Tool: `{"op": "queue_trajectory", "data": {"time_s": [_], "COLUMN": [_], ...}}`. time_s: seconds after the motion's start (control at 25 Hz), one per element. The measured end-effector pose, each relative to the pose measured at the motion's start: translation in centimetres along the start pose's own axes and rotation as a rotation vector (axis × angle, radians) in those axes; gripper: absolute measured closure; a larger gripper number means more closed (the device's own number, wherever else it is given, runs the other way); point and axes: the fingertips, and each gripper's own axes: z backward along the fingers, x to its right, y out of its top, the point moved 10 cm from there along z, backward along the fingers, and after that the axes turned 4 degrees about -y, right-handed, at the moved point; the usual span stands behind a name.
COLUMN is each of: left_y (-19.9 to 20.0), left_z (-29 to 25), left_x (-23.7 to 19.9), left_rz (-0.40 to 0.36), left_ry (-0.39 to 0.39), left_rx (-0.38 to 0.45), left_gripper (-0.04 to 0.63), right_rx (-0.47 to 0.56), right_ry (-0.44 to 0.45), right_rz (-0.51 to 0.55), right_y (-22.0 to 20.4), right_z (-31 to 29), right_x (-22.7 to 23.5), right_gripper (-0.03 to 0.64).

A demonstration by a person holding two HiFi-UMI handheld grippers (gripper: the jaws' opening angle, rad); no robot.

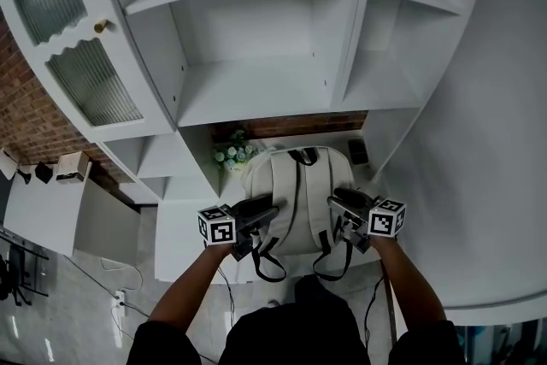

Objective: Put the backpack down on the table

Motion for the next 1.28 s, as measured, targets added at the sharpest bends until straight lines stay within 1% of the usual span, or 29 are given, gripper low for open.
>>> {"op": "queue_trajectory", "data": {"time_s": [0.12,0.4,0.6,0.72,0.8,0.88,0.92,0.96,1.08,1.16,1.28], "left_y": [-0.4,-1.5,-2.9,-4.3,-5.3,-5.9,-6.1,-6.3,-6.9,-7.4,-8.8], "left_z": [0.9,1.1,1.1,1.3,1.5,1.6,1.7,1.8,2.2,2.1,1.5], "left_x": [1.2,5.2,8.3,10.2,11.6,12.9,13.5,14.1,16.0,17.4,20.3], "left_rz": [-0.010,-0.053,-0.070,-0.096,-0.119,-0.126,-0.126,-0.124,-0.118,-0.118,-0.135], "left_ry": [-0.008,-0.069,-0.106,-0.128,-0.137,-0.133,-0.126,-0.116,-0.075,-0.045,0.016], "left_rx": [-0.001,-0.017,-0.015,-0.026,-0.035,-0.029,-0.018,-0.001,0.051,0.066,0.082], "left_gripper": [0.373,0.373,0.373,0.376,0.387,0.410,0.434,0.474,0.552,0.577,0.578], "right_rx": [0.019,-0.011,-0.017,0.010,0.012,-0.001,-0.008,-0.014,-0.003,0.016,0.040], "right_ry": [-0.008,0.042,0.066,0.099,0.108,0.122,0.133,0.147,0.191,0.194,0.147], "right_rz": [0.007,0.010,0.018,-0.006,0.000,0.021,0.028,0.028,-0.016,-0.029,-0.014], "right_y": [-0.2,-2.6,-4.0,-4.9,-5.4,-5.9,-6.2,-6.4,-6.7,-6.7,-7.3], "right_z": [0.9,1.8,2.4,2.8,3.1,3.3,3.4,3.5,4.2,5.0,7.2], "right_x": [-1.2,-5.7,-9.0,-11.2,-12.7,-13.9,-14.5,-15.1,-16.7,-17.4,-18.5], "right_gripper": [0.422,0.422,0.424,0.440,0.462,0.490,0.509,0.521,0.566,0.582,0.591]}}
